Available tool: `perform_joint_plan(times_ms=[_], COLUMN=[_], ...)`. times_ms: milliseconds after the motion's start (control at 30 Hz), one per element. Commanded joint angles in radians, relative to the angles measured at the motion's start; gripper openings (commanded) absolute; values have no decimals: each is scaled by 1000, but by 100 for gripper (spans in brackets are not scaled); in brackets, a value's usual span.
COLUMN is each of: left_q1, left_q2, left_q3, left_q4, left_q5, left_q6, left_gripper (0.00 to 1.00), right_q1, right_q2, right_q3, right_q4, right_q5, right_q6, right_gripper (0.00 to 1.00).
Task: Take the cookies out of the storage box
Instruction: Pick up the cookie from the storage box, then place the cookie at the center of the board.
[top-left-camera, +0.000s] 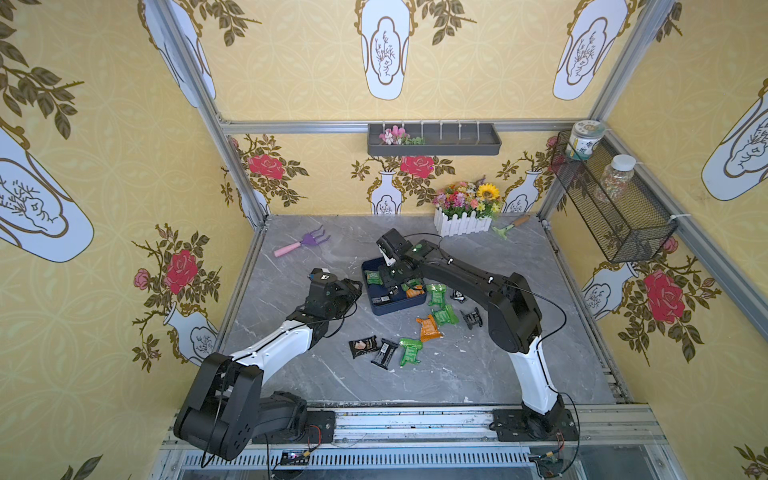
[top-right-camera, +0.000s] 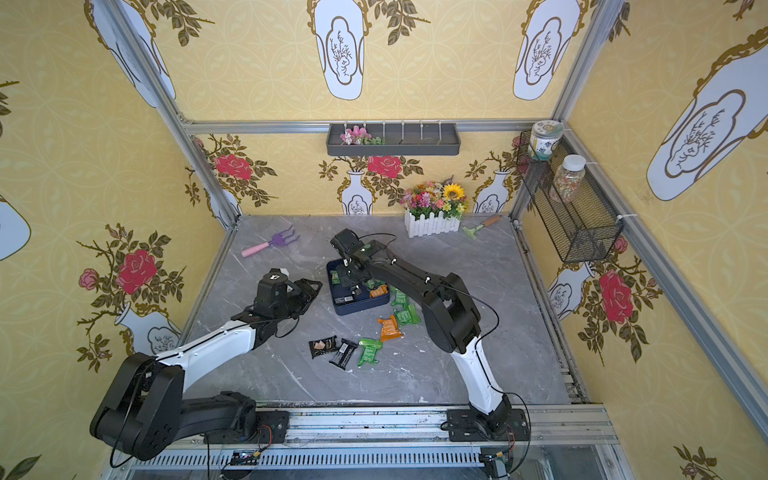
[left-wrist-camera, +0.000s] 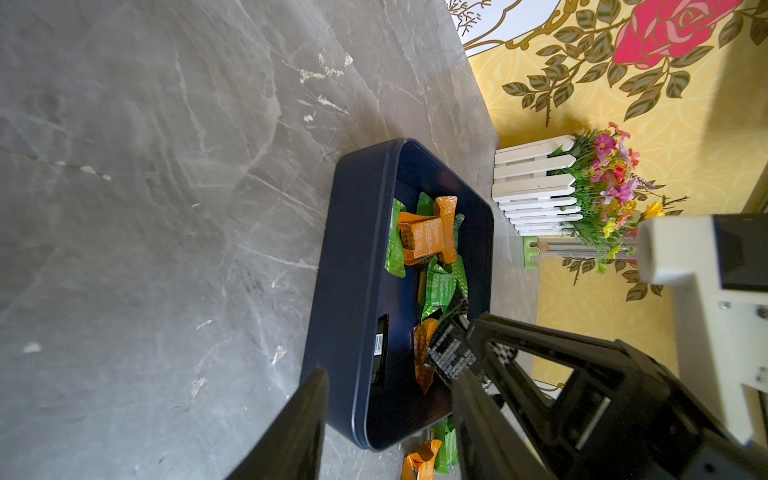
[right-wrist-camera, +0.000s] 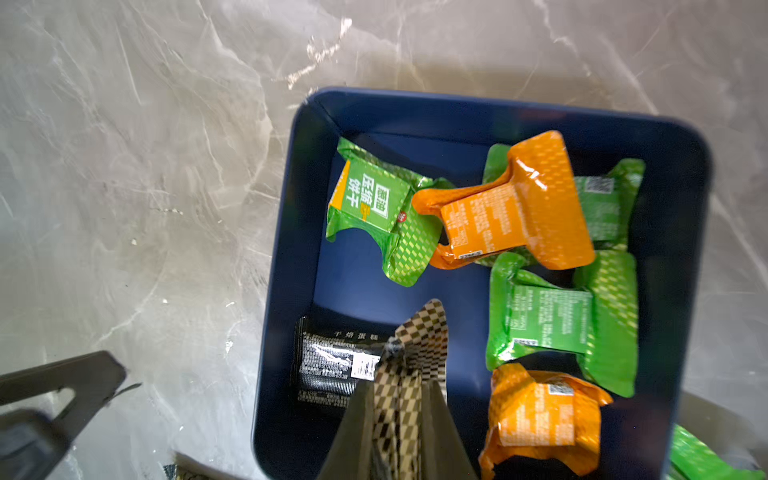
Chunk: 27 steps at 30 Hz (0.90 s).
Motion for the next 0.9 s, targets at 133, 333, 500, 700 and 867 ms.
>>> perform_joint_plan(times_ms=[133, 333, 500, 700, 867], left_q1=[-1, -1, -1, 0, 2], left_q2=[-8, 0, 10, 32, 43], left_q3=[4, 1, -15, -28, -27], left_q4=[-2, 37, 91, 140, 145], left_q5=[-2, 32, 51, 81, 85], left_q6=[18, 29, 28, 15, 14], left_gripper=[53, 53, 53, 53, 54], right_q1=[-12, -81, -79, -42, -35], right_q2=[-179, -440, -543, -527, -476], right_q3=[-151, -461, -700, -863, -877], right_q4=[104, 239, 340, 546, 573], right_q5=[-46, -186, -310, -342, -308], right_q6=[63, 176, 250, 365, 365], right_gripper=[11, 11, 11, 11, 13])
